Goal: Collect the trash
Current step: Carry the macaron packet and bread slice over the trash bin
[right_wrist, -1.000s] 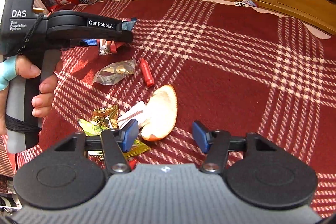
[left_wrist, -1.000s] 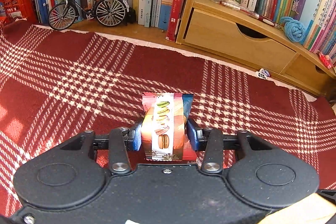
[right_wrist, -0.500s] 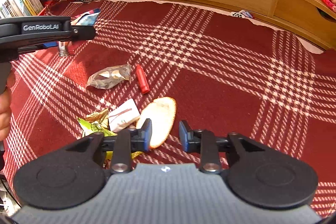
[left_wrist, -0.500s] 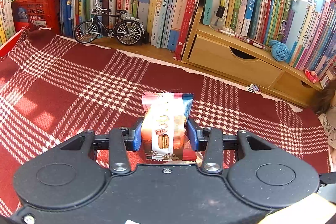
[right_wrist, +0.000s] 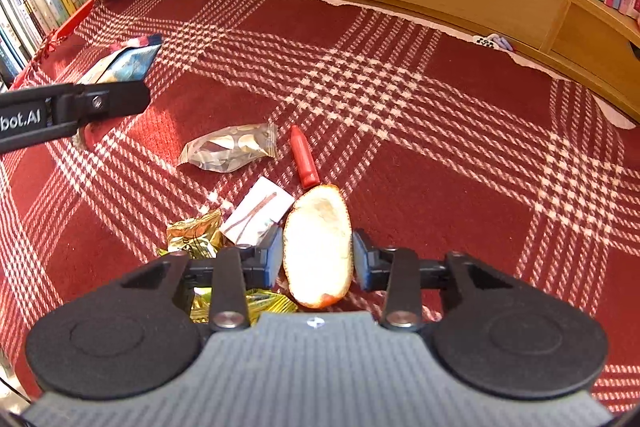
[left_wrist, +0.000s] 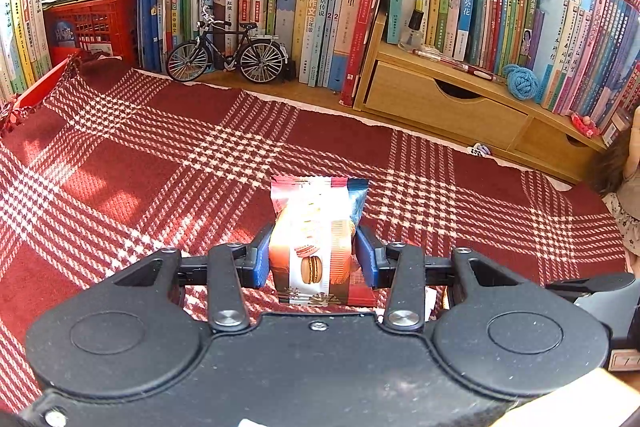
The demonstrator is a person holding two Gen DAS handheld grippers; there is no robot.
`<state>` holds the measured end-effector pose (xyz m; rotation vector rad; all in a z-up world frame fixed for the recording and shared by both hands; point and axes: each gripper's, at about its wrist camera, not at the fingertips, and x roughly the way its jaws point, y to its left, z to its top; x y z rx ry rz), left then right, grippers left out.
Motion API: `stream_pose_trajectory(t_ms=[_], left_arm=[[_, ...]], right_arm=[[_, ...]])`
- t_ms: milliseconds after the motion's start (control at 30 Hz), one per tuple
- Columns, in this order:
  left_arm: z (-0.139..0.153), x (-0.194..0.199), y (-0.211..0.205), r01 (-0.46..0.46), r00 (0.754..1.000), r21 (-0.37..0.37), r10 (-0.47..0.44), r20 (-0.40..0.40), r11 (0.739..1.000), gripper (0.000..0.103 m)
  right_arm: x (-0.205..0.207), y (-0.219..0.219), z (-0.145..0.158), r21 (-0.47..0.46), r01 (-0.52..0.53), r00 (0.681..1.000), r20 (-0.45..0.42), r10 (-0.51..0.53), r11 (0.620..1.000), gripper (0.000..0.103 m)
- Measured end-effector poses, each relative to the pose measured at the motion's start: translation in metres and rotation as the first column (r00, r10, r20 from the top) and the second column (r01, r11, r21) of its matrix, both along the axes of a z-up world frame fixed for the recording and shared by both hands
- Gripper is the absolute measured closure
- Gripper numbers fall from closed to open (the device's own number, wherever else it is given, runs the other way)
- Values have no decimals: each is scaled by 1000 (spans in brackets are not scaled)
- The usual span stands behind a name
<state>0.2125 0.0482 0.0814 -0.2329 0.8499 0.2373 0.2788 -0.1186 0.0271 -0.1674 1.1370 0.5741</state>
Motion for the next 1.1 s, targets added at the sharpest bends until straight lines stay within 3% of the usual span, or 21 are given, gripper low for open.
stream_pose_trajectory(t_ms=[300,500,867,1100], left_arm=[[12,-43,-2,-8,1000,-10,8,3,1000,62],[24,-96,-7,-23,999,-18,24,23,1000,62],[46,-255,0,-115,993,-48,115,5,992,63],[45,-361,4,-185,982,-55,182,-43,981,63]], right_arm=[[-21,-18,30,29,62,996,62,-64,998,62],[-57,-22,53,72,58,994,86,-64,996,61],[-179,-8,84,106,-18,994,109,6,994,61],[-260,7,92,115,-88,991,108,75,989,61]])
